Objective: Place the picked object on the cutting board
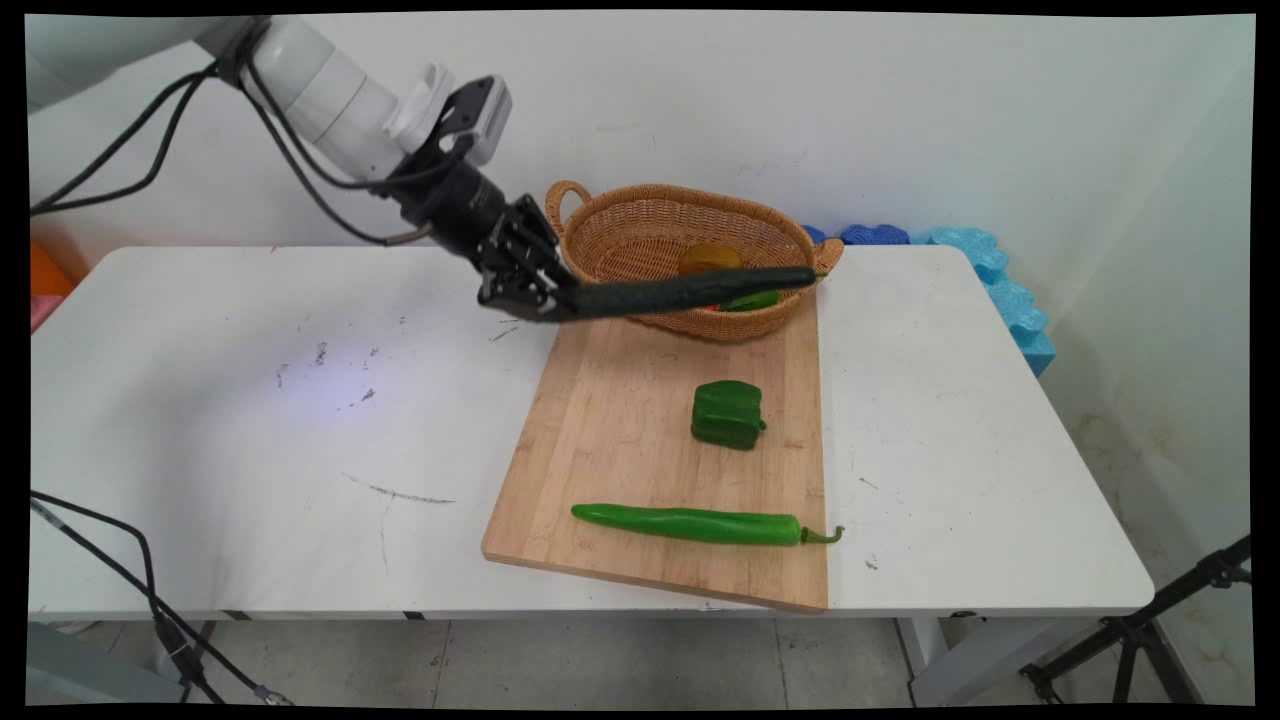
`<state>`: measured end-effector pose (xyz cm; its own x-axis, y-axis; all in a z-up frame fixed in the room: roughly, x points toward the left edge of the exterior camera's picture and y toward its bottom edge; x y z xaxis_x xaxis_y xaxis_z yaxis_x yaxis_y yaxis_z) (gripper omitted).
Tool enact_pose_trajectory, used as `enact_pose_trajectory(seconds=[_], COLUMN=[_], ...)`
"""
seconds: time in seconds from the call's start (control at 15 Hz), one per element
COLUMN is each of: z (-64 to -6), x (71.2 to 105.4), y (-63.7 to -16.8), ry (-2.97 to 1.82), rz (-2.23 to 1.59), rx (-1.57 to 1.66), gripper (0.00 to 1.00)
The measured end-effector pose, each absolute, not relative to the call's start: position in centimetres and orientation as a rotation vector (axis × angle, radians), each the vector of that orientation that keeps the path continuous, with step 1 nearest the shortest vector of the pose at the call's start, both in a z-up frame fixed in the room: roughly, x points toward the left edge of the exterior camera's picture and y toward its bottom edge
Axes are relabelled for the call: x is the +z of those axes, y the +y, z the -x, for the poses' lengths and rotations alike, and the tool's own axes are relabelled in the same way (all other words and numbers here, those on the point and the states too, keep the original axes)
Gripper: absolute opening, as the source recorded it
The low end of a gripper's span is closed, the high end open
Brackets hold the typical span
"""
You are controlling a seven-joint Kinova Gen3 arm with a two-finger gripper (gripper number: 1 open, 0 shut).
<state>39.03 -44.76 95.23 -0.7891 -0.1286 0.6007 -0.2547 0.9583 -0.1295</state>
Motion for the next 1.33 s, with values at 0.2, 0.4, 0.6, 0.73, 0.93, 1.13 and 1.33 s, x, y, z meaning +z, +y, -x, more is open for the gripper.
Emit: enact_pose_trajectory(seconds=[0.2,0.4,0.6,0.73,0.93,1.13,1.33], z=[-38.4,-37.7,-36.7,-36.1,-35.0,-34.2,-33.4], x=[93.9,92.3,90.5,89.2,87.2,85.7,84.0], y=[-43.4,-42.6,-42.3,-42.4,-42.9,-43.3,-43.8], ry=[-2.495,-2.505,-2.516,-2.522,-2.529,-2.536,-2.545], rz=[-0.234,-0.206,-0.184,-0.176,-0.175,-0.171,-0.167], rx=[0.223,0.184,0.159,0.148,0.133,0.122,0.113], gripper=[0.0,0.0,0.0,0.0,0.0,0.0,0.0])
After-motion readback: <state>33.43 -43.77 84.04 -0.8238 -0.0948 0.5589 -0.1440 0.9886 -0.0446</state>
